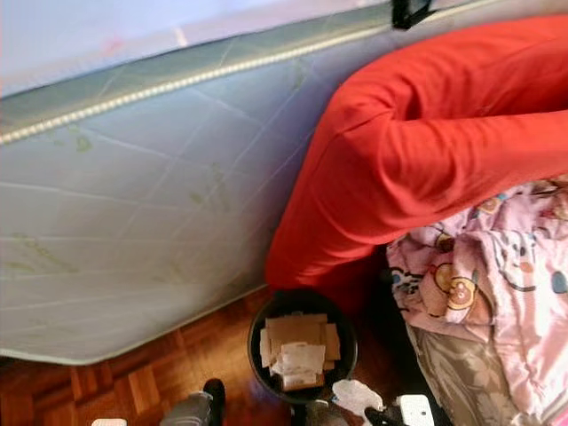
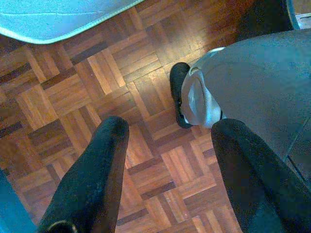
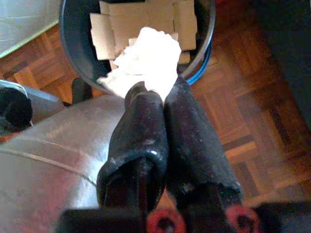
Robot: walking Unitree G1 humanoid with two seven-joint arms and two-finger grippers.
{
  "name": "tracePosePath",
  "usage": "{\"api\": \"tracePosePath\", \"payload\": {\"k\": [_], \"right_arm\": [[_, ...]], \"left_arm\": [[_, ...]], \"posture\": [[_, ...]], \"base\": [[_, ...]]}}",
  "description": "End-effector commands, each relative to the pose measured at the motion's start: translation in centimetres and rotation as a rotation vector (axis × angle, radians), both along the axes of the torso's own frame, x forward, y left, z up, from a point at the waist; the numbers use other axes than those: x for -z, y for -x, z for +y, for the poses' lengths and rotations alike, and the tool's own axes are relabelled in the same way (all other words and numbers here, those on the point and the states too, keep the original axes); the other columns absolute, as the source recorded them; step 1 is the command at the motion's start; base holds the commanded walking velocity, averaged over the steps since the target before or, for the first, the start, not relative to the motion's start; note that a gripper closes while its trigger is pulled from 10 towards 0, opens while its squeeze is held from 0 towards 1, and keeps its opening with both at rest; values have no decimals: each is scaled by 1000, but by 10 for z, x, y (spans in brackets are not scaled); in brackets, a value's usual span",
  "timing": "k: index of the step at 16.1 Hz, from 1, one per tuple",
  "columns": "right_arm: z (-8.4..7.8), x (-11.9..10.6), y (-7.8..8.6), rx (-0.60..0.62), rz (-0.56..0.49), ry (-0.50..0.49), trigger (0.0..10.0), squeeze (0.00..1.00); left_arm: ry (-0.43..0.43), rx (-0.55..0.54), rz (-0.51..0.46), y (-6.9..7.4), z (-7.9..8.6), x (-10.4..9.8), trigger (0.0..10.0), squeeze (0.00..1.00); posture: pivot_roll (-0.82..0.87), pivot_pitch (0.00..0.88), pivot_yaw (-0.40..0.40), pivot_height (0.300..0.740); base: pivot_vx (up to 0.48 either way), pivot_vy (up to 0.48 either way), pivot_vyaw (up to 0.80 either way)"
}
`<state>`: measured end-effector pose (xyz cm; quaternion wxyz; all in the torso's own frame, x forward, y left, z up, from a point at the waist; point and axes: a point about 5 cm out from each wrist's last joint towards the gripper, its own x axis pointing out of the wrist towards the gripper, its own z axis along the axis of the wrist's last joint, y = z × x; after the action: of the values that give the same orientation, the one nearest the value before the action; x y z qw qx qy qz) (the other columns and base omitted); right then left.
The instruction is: Clean up the room
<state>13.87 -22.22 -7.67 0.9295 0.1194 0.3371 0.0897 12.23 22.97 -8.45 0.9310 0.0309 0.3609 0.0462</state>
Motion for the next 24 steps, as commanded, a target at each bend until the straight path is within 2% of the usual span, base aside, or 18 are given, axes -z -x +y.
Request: {"api": "tracePosePath", "payload": {"k": [1, 2, 3, 5, 8, 10, 12, 15, 17, 18, 19, 20, 21, 23, 24], "right_arm": [[-6, 1, 11, 21, 2, 7, 10000, 0], [-9, -1, 15, 51, -36, -8, 10000, 0], [-11, -3, 18, 65, -71, -18, 10000, 0], [-13, -4, 19, 79, -94, -24, 10000, 0], [-14, -6, 17, 97, -113, -37, 10000, 0], [-10, -6, 15, 99, -125, -105, 10000, 0], [-7, -6, 11, 111, -131, -125, 10000, 0], [-10, -6, 8, 195, -129, -58, 10000, 0], [-20, -9, 5, 281, -151, 128, 10000, 0], [-21, -10, 5, 301, -154, 164, 10000, 0], [-27, -10, 8, 407, -144, 267, 10000, 0], [-1, -58, -114, 467, -251, 361, 10000, 0], [-4, -66, -123, 502, -254, 417, 10000, 0], [-18, -64, -117, 554, -231, 469, 10000, 0], [-18, -64, -116, 565, -231, 456, 10000, 0]], "left_arm": [[13, 2, -97, -32, -12, -11, 10000, 0], [-11, 44, -295, -96, -30, -45, 10000, 0], [-25, 60, -377, -117, -39, -63, 10000, 0], [-10, 72, -452, -128, -47, -77, 10000, 0], [26, 68, -529, -138, -50, -87, 10000, 0], [14, 73, -550, -140, -47, -95, 10000, 0], [9, 81, -570, -140, -45, -100, 10000, 0], [18, 99, -606, -143, -46, -106, 10000, 0], [19, 118, -619, -142, -48, -111, 10000, 0], [19, 120, -619, -141, -48, -111, 10000, 0], [18, 122, -618, -140, -47, -112, 10000, 0], [18, 126, -619, -139, -46, -112, 10000, 0], [18, 130, -619, -138, -45, -112, 10000, 0], [19, 137, -627, -140, -44, -115, 10000, 0], [19, 139, -631, -140, -44, -117, 10000, 0]], "posture": [[174, 369, -76, 740], [181, 381, -80, 740], [185, 392, -86, 740], [189, 392, -89, 740], [195, 379, -95, 740], [195, 373, -94, 740], [188, 353, -85, 740], [180, 330, -77, 740], [167, 300, -58, 740], [166, 297, -56, 740], [163, 287, -49, 740], [157, 267, -37, 740], [153, 258, -29, 740], [160, 243, -20, 740], [162, 237, -18, 740]], "base": [[0, 0, 0], [0, 0, 0], [0, 0, 0], [0, 0, 0], [0, 0, 0], [0, 0, 0], [0, 0, 0], [0, 0, 0], [0, 0, 0], [0, 0, 0], [0, 0, 0], [0, 0, 0], [0, 0, 0], [0, 0, 0], [0, 0, 0]]}}
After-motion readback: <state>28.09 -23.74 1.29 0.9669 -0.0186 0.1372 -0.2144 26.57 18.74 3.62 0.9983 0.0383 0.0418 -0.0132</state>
